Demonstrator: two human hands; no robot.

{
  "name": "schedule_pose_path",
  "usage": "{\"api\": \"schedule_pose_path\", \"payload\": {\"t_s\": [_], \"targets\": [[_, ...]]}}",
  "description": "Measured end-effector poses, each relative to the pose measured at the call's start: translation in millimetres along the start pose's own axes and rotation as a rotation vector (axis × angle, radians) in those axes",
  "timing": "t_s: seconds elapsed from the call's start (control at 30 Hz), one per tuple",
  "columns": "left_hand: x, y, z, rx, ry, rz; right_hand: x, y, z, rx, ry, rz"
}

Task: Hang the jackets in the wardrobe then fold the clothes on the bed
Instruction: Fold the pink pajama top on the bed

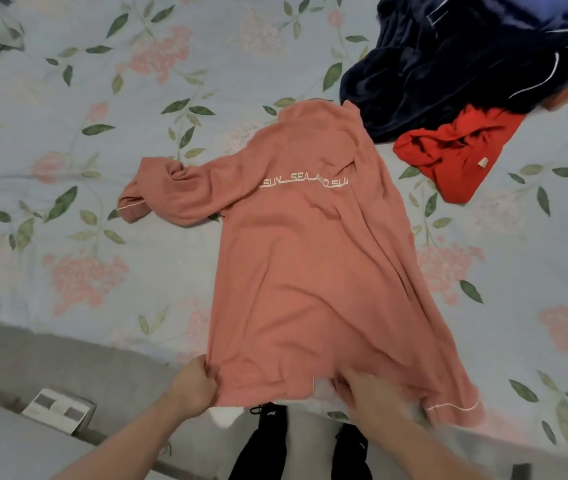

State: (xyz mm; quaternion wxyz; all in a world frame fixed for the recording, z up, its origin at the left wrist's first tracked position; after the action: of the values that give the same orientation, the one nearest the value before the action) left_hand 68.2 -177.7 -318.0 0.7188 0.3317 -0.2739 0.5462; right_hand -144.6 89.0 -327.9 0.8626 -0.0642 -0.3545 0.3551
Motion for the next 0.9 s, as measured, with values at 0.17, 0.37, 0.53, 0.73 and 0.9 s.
{"api": "schedule_pose_path", "payload": {"t_s": [0.17, 0.37, 0.53, 0.73, 0.9], "targets": [[16, -15, 21, -0.345, -0.01, 0.046, 22, -32, -14, -0.197, -0.162, 0.051], [20, 34, 28, -0.469, 0.319, -0.015, 21, 9, 25, -0.444, 0.191, -0.276], [35, 133, -20, -0.381, 0.229, -0.469, 23, 93, 76, -0.372, 0.435, -0.626], [55, 231, -102, -0.344, 0.023, -0.607, 23, 157, 77, -0.324, 0.106, -0.672], [68, 263, -144, -0.564, -0.031, -0.58, 19, 187, 109, -0.305, 0.267, -0.606]]}}
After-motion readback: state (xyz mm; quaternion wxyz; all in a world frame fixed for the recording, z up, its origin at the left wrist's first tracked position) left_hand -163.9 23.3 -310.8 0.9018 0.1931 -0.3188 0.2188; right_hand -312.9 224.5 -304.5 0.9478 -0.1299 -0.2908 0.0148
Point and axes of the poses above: each hand's wrist, its own x-axis away from the middle knuckle, its own z-axis out of the back of the hand, y = z × x, the point moved 1 cm from there along -x, towards the middle knuckle, and after that the axes turned 11 degrees about y, right-handed, at the moved point
